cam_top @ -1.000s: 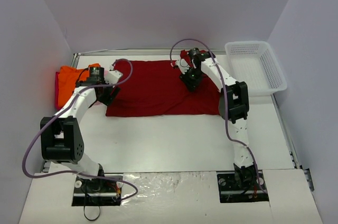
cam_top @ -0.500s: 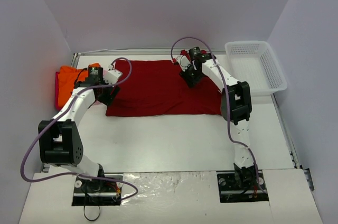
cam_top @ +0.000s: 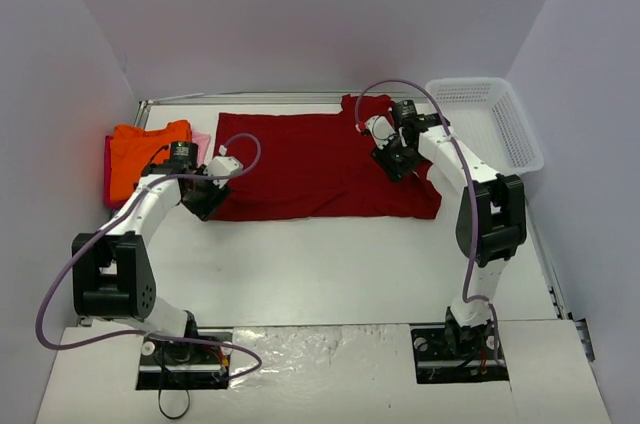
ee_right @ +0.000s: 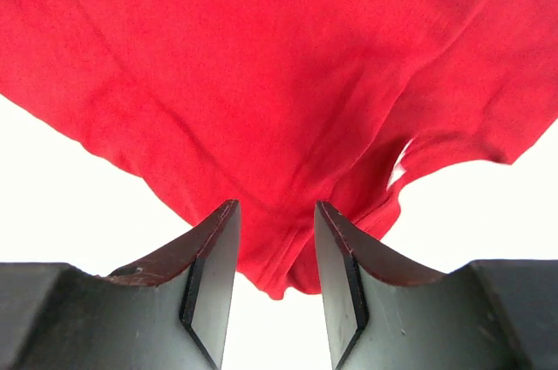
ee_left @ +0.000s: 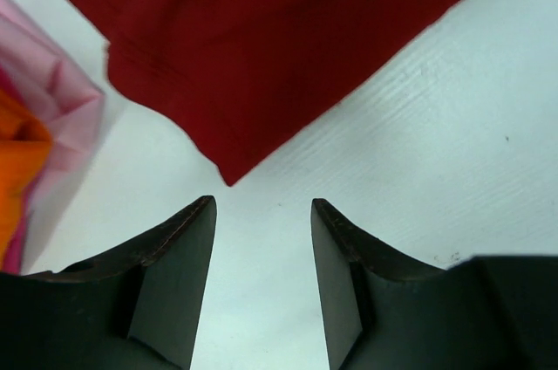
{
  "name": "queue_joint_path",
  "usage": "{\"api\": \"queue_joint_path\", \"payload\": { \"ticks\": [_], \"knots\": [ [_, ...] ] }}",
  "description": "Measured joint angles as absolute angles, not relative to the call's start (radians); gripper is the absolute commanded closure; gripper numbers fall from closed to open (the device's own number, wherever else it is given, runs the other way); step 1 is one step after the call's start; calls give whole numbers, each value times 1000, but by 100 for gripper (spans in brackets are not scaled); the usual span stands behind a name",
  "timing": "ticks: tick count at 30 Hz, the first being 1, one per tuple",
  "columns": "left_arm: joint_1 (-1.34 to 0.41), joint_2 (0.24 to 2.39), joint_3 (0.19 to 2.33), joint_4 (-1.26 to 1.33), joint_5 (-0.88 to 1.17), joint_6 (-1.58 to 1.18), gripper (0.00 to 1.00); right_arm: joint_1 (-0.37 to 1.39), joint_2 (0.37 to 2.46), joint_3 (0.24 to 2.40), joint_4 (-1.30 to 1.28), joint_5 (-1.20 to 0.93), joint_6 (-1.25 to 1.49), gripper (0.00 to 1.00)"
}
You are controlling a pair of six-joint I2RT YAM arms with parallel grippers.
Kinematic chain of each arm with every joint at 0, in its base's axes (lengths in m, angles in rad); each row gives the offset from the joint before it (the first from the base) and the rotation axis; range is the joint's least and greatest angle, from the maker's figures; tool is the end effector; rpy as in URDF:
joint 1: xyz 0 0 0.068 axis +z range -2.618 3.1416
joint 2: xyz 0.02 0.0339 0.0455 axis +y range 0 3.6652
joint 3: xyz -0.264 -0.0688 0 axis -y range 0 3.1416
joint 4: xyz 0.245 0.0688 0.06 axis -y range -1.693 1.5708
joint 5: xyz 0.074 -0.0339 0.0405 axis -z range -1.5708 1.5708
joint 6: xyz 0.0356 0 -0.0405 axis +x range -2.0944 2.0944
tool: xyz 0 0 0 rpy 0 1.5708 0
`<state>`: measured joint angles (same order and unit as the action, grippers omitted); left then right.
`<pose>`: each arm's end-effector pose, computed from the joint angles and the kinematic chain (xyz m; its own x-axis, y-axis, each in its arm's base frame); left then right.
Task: Fold and stack the t-shirts
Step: Fold the flattened tshirt in 1/3 of the way
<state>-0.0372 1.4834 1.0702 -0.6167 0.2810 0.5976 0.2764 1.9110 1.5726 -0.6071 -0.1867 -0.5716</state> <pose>0.3006 -0.0211 0.2403 -0.6078 0.5636 -0.5594 0.6295 0.7714 0.0932 0.4051 0.1218 0.2493 -0.4544 -0.6814 -0.5737 -0.7354 0.6504 -0.1901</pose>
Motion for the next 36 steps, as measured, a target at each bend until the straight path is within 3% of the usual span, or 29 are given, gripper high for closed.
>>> {"api": "queue_joint_path", "payload": {
  "ticks": [8, 23, 25, 28, 29, 36],
  "knots": [
    [-38, 1546, 984, -607, 264, 669, 56, 268, 1855, 1437, -611, -178, -549, 64],
    [-38, 1599, 951, -446, 181, 690, 56, 228, 1814, 1414, -610, -171, -542, 64],
    [-38, 1607, 951, -438, 181, 691, 63, 228, 1814, 1413, -611, -171, -542, 64],
    [-38, 1610, 951, -434, 183, 693, 92, 227, 1814, 1406, -610, -171, -542, 64],
    [-38, 1610, 951, -431, 184, 694, 97, 224, 1814, 1401, -610, -171, -542, 64],
    [-38, 1625, 951, -427, 187, 698, 98, 215, 1813, 1365, -635, -171, -548, 63]
  ]
}}
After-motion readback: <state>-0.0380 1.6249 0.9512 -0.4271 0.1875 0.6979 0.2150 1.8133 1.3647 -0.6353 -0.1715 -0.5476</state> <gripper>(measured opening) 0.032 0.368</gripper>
